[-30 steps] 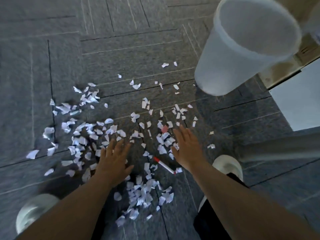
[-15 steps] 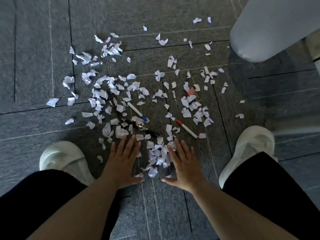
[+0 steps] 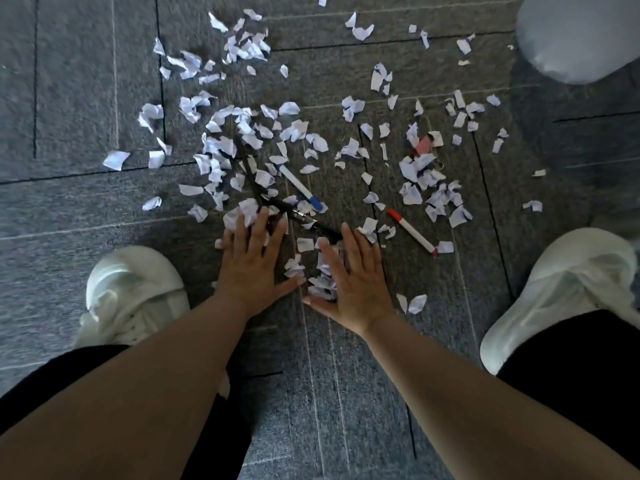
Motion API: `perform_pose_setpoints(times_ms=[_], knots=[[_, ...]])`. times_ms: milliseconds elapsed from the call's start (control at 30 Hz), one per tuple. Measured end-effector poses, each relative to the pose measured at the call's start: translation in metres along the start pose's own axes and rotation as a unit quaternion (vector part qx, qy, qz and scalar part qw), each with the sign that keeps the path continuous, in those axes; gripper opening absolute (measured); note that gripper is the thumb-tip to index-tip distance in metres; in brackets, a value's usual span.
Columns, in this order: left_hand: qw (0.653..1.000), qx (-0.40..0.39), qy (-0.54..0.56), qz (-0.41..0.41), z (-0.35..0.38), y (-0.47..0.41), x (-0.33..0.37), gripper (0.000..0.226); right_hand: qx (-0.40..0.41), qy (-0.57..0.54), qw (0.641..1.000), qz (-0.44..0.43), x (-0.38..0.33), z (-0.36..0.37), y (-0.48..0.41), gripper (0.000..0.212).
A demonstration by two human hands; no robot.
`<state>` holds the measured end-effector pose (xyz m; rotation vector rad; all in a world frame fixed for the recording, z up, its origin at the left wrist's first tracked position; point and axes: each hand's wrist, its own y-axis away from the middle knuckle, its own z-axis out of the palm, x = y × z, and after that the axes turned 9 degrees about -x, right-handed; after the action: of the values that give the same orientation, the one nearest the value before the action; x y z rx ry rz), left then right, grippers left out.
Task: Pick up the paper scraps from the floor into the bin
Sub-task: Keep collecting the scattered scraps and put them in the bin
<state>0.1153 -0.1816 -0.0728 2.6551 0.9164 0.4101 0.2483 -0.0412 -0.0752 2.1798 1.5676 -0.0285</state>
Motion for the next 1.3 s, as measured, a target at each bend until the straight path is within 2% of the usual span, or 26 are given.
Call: perform_pose_setpoints(times_ms=[167, 300, 367, 433, 500, 567, 667, 767, 900, 1100, 1233, 1300], knots=[[0.997, 0.063, -0.029, 0.025, 0.001, -0.008, -0.001, 0.059, 0.032, -0.004, 0.999, 0.037, 0.013, -0.017, -0.028, 0.068], [0.991, 0.131, 0.015, 0.022, 0.004, -0.004, 0.009, 0.032, 0.141, 0.007, 0.990, -0.025, 0.012, -0.015, -0.028, 0.054], [0.988, 0.147, 0.035, 0.036, 0.007, -0.001, 0.011, 0.037, 0.149, 0.001, 0.988, -0.030, 0.010, -0.015, -0.022, 0.052], [0.990, 0.120, 0.054, 0.049, 0.006, -0.002, 0.013, 0.057, 0.132, -0.008, 0.990, -0.047, 0.011, -0.014, -0.021, 0.050], [0.995, 0.068, 0.046, 0.055, 0.001, -0.003, 0.017, 0.062, 0.108, -0.012, 0.991, -0.075, 0.013, -0.015, -0.021, 0.044], [0.998, 0.010, 0.036, 0.058, -0.008, -0.004, 0.019, 0.055, 0.088, -0.019, 0.992, -0.088, 0.017, -0.018, -0.021, 0.043], [0.993, -0.055, 0.093, 0.036, -0.029, -0.006, 0.025, 0.030, 0.072, -0.055, 0.992, -0.090, 0.028, -0.033, -0.019, 0.047], [0.995, -0.073, 0.074, 0.000, -0.056, -0.012, 0.032, 0.027, 0.064, -0.075, 0.992, -0.081, 0.041, -0.066, -0.018, 0.046], [0.996, -0.075, 0.046, 0.020, -0.115, -0.026, 0.049, 0.029, 0.052, -0.074, 0.995, -0.047, 0.056, -0.124, -0.021, 0.033], [0.993, -0.027, 0.080, 0.085, -0.222, -0.050, 0.085, 0.024, 0.120, -0.068, 0.990, -0.025, 0.073, -0.233, -0.017, 0.031], [0.989, 0.031, 0.094, 0.107, -0.293, -0.081, 0.119, 0.027, 0.183, -0.083, 0.980, 0.011, 0.096, -0.312, -0.010, 0.016], [0.983, 0.055, 0.122, 0.129, -0.324, -0.103, 0.140, 0.030, 0.221, -0.095, 0.971, 0.011, 0.115, -0.345, -0.006, 0.015]])
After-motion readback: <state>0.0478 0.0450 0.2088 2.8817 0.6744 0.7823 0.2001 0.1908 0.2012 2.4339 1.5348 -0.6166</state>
